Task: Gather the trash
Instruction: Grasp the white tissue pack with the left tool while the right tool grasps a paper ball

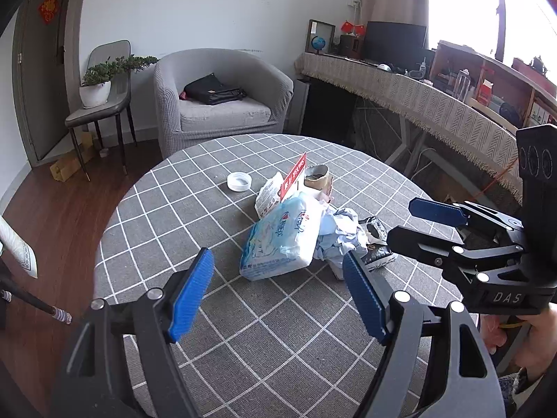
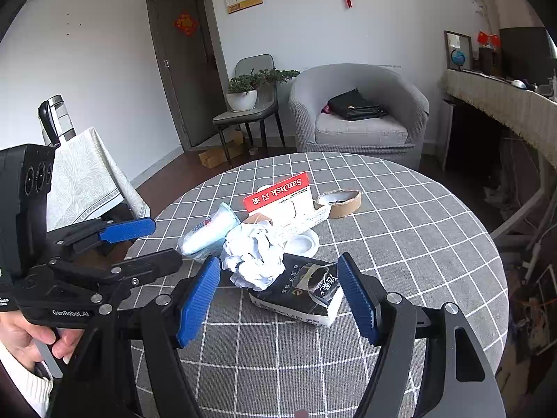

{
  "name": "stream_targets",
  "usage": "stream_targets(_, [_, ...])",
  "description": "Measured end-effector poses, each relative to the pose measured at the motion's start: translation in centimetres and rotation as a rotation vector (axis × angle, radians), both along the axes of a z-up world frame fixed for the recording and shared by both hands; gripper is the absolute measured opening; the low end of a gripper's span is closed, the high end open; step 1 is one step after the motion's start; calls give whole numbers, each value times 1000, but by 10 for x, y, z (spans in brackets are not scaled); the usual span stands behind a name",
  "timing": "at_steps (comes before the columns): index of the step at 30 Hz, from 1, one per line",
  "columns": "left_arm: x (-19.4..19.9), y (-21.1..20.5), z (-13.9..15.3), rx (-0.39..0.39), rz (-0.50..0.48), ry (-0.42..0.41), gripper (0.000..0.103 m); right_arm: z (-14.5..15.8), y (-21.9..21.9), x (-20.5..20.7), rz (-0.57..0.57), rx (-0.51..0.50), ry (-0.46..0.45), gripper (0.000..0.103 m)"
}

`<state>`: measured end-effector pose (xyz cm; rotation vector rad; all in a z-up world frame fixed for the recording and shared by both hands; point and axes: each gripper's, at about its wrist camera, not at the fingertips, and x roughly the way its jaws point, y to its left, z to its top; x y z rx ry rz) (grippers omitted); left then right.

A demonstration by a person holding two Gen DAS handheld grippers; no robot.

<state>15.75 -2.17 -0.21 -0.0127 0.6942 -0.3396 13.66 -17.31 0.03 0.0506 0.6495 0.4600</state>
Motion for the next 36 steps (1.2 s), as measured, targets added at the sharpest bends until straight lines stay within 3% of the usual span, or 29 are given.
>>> stream_targets(5, [14, 0, -12, -37, -11, 29, 73, -3, -5, 8, 21, 44, 35, 71])
stream_targets(12, [28, 4, -18, -77, -6, 40, 58, -9, -13, 19, 37, 122, 82, 71])
stream_targets(19, [38, 8, -17, -116, -19, 37, 27, -10, -7, 29, 53, 130, 90, 71])
stream_targets(24, [43, 14, -17, -115, -1, 37, 12, -7, 5, 33, 67, 108, 77, 72])
stream_targets(36, [30, 42, -3, -140, 52, 27, 10, -17, 40, 27, 53, -73, 48, 72])
